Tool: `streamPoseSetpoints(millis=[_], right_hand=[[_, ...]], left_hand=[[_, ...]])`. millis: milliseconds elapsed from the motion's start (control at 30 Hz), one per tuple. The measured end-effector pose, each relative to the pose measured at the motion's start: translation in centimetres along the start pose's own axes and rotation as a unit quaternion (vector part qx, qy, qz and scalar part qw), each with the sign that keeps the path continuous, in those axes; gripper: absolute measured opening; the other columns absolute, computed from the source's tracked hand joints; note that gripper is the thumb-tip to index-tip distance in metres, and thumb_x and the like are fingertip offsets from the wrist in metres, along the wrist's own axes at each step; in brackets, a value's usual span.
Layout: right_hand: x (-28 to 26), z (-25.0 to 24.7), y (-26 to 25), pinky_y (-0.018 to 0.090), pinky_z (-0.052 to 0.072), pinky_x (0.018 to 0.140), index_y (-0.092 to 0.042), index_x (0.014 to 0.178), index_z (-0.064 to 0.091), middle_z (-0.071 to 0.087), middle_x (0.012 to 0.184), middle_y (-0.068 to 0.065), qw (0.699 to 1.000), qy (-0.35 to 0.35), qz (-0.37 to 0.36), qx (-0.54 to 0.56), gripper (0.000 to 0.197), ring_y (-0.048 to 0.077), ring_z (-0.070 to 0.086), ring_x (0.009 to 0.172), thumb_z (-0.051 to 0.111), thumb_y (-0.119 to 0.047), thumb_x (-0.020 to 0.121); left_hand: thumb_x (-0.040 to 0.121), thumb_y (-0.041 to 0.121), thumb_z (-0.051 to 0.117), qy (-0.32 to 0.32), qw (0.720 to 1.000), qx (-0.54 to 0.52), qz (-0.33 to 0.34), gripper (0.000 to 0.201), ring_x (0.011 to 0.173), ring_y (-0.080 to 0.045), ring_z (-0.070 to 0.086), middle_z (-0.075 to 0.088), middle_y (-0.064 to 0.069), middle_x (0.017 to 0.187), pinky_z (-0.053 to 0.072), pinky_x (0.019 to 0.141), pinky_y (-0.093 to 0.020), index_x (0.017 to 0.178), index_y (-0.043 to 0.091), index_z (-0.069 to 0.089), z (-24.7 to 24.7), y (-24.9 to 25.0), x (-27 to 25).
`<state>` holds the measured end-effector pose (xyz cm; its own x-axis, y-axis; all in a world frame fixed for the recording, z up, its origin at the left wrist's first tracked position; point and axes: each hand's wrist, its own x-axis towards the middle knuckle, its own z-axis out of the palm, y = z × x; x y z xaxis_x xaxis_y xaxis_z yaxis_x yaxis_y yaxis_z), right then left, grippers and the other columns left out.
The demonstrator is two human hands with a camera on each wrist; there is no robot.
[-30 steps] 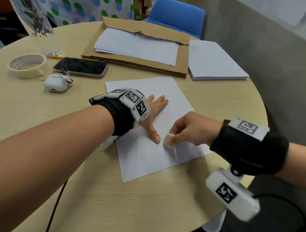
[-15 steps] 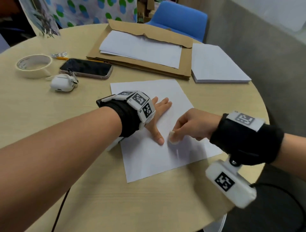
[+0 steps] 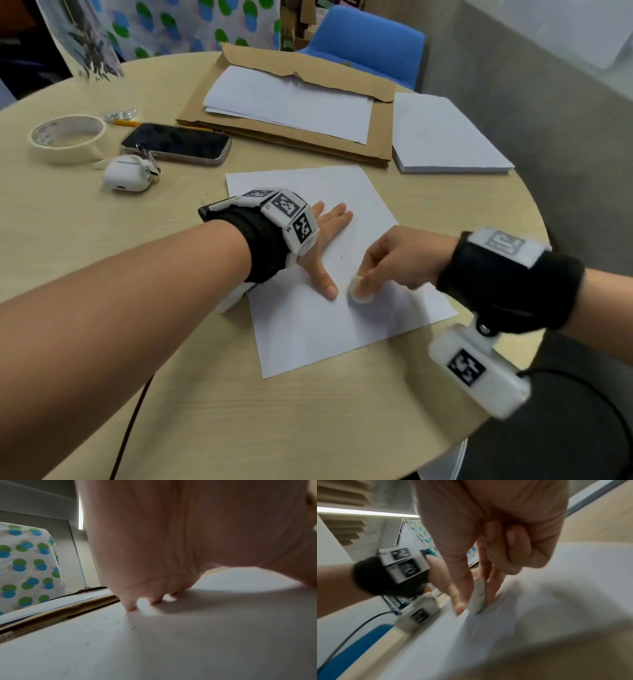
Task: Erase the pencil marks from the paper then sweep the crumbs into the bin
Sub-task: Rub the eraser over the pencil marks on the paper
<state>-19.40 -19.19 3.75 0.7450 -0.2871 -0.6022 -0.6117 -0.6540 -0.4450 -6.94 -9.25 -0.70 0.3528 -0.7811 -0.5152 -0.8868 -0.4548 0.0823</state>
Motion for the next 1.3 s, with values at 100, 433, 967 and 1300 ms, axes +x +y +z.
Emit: streamPoseSetpoints(millis=[100, 433, 967, 1300], right_hand=[[1.6, -1.0, -1.1, 0.018, 0.030, 0.043, -0.010, 0.085, 0.073, 0.050, 0.057, -0.002, 0.995, 0.083, 0.008, 0.056, 0.019, 0.013, 0.035, 0.049, 0.078, -0.022, 0.070], [-0.7, 0.1, 0.4, 0.020, 0.031, 0.049, -0.023, 0.068, 0.067, 0.054, 0.062, -0.009, 1.000, -0.006, -0.009, -0.003, 0.012, 0.011, 0.043, 0.063, 0.079, -0.024, 0.069], [0.4, -0.4, -0.2, 0.020, 0.036, 0.052, -0.022, 0.077, 0.070, 0.059, 0.070, -0.008, 0.997, 0.064, -0.014, 0.030, 0.011, 0.008, 0.049, 0.065, 0.078, -0.026, 0.071], [-1.3, 0.6, 1.4, 0.019, 0.036, 0.053, -0.024, 0.073, 0.070, 0.060, 0.069, -0.011, 1.000, 0.003, -0.015, -0.009, 0.012, 0.006, 0.049, 0.067, 0.079, -0.031, 0.069]], left_hand=[[0.063, 0.062, 0.071, 0.005, 1.000, 0.006, 0.001, 0.131, 0.144, -0.028, -0.016, -0.023, 0.002, 0.155, -0.001, 0.115, -0.048, 0.146, 0.019, -0.020, 0.0, 0.0, -0.2], [0.060, 0.063, 0.072, 0.006, 1.000, -0.007, 0.000, 0.133, 0.144, -0.025, -0.017, -0.024, 0.005, 0.155, -0.002, 0.115, -0.049, 0.146, 0.022, -0.020, 0.1, -0.1, 0.1], [0.062, 0.060, 0.073, 0.004, 1.000, -0.013, -0.005, 0.132, 0.144, -0.026, -0.017, -0.023, 0.004, 0.155, -0.003, 0.115, -0.047, 0.146, 0.021, -0.020, 0.0, -0.1, 0.0], [0.056, 0.067, 0.072, 0.004, 1.000, 0.006, -0.014, 0.137, 0.144, -0.027, -0.015, -0.024, 0.005, 0.155, 0.000, 0.115, -0.050, 0.146, 0.023, -0.022, 0.0, -0.3, 0.3]])
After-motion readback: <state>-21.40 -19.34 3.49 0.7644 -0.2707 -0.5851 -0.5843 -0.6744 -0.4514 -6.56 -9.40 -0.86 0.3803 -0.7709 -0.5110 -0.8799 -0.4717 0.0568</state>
